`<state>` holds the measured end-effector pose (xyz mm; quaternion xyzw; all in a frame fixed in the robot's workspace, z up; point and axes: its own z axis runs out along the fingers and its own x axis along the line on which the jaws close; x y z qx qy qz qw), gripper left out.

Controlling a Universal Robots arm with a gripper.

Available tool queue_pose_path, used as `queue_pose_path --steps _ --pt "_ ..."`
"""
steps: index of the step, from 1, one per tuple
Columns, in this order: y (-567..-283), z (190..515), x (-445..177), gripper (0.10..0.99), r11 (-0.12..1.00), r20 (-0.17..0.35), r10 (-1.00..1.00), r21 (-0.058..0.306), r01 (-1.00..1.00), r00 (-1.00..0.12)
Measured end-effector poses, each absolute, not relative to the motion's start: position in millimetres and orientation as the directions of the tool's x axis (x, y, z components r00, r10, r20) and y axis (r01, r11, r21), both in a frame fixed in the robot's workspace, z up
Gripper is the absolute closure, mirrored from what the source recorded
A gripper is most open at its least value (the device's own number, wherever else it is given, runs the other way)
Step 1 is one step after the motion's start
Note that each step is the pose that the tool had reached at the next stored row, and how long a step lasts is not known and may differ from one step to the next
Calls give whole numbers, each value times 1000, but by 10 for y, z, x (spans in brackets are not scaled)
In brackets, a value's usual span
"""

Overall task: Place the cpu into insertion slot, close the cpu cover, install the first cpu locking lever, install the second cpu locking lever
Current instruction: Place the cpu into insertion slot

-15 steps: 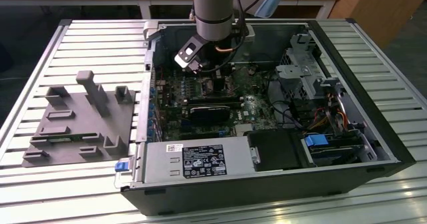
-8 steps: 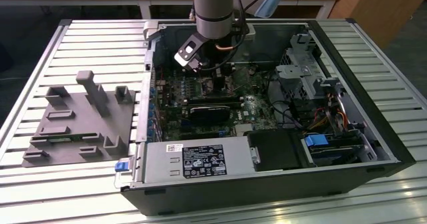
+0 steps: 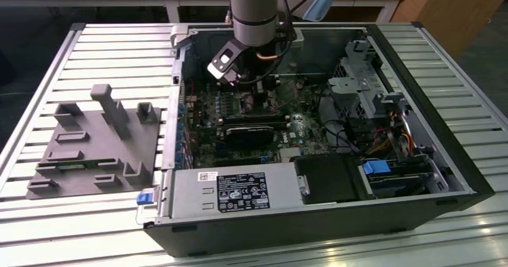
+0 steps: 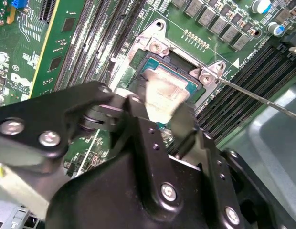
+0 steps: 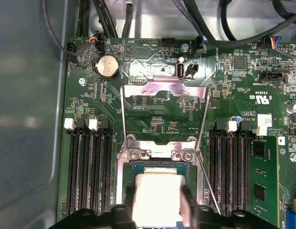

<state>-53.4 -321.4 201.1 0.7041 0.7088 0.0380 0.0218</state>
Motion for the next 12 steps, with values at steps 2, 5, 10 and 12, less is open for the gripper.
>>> queue_pose_path --steps 2,5,10,12 --pt "-3215 2012 -535 675 6 23 1000 85 996 -8" --pt "-3214 2013 -534 792 6 23 1000 85 996 -8" --pt "-3214 2015 -535 965 6 23 1000 85 996 -8" --pt "-3214 2015 -534 980 6 23 1000 85 996 -8"
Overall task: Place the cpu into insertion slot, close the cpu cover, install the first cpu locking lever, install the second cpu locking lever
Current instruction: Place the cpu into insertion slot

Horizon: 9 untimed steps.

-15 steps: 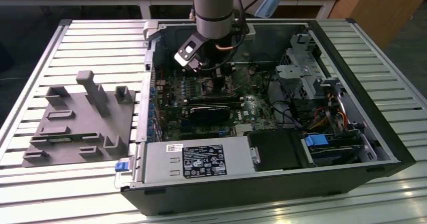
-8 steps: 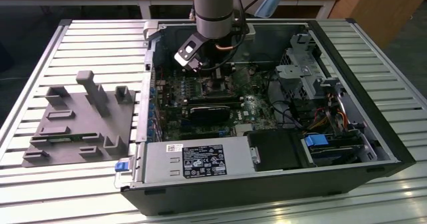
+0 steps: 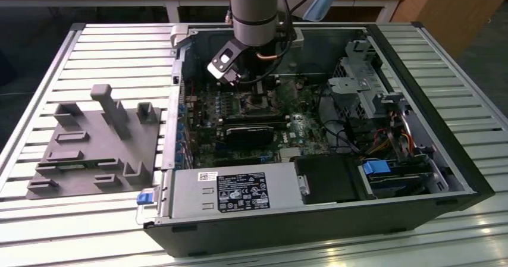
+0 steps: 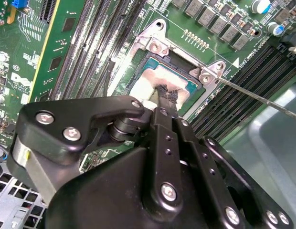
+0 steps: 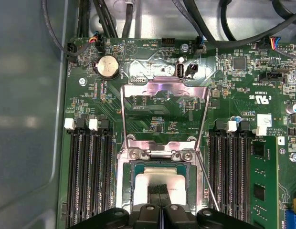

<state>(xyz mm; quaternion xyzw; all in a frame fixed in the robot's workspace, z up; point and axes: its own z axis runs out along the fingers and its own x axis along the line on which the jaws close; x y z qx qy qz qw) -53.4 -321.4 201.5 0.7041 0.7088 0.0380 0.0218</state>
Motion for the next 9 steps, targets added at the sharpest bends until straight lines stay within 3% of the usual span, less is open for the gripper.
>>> queue_pose_path --steps 9 --pt "-3214 2003 -511 980 -24 23 1000 84 996 22"
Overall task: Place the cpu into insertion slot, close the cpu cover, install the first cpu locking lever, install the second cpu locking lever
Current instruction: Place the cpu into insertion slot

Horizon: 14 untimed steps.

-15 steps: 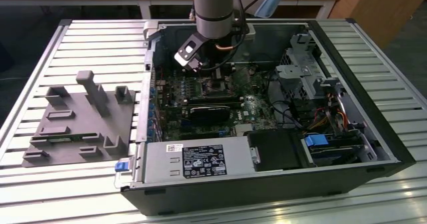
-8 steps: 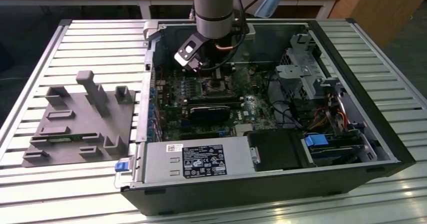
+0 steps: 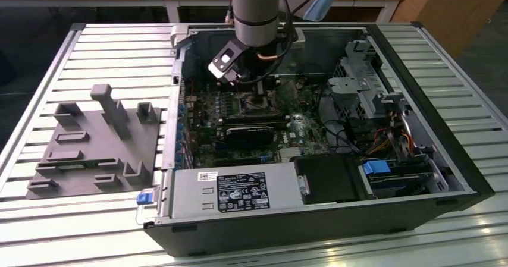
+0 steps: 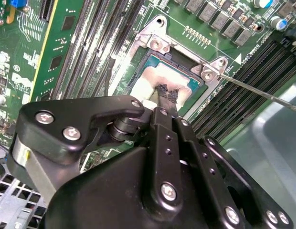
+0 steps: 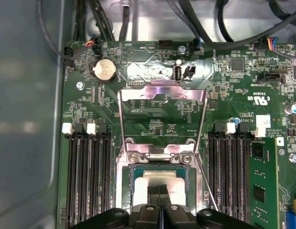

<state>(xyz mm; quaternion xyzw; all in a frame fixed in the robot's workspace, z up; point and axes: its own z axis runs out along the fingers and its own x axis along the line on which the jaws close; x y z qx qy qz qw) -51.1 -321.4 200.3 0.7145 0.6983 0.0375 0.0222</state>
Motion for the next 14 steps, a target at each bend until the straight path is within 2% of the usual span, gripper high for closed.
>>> queue_pose_path --steps 14 --pt "-3213 1994 -511 980 -30 23 999 85 996 28"
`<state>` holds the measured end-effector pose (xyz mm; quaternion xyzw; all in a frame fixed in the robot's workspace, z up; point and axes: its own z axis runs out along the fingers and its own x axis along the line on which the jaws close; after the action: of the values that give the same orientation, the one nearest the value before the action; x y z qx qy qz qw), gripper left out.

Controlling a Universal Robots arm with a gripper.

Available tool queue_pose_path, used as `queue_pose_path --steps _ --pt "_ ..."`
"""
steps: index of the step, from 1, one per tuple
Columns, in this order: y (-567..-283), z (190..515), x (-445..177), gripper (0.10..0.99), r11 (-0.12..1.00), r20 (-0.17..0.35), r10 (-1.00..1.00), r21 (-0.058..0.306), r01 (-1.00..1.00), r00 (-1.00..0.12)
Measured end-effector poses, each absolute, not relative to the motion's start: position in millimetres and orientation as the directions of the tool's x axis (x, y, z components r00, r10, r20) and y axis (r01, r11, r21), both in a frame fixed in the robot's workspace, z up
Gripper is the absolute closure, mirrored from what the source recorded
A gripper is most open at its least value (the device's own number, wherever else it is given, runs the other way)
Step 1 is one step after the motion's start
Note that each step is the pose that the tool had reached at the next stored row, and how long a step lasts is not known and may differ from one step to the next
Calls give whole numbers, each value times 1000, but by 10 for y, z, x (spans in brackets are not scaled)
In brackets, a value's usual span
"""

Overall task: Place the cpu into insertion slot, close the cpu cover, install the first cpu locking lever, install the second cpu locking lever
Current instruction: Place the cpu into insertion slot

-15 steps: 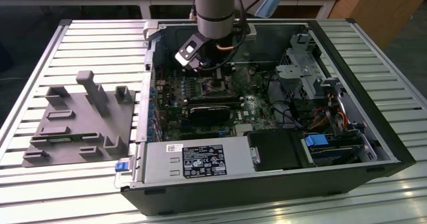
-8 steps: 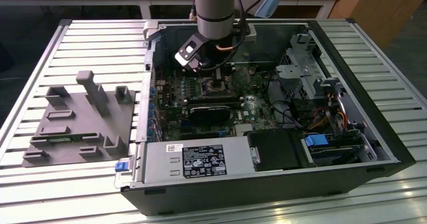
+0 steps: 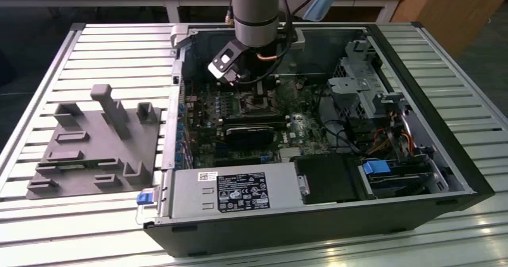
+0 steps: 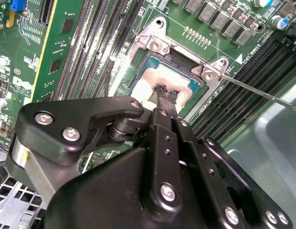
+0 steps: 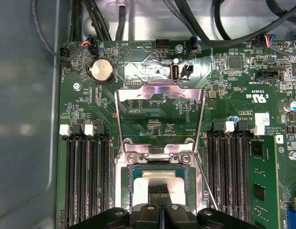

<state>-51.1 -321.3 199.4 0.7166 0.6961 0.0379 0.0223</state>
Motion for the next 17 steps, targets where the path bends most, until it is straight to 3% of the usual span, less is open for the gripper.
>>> queue_pose_path --steps 17 --pt "-3214 2463 -512 980 -30 23 999 84 996 28"
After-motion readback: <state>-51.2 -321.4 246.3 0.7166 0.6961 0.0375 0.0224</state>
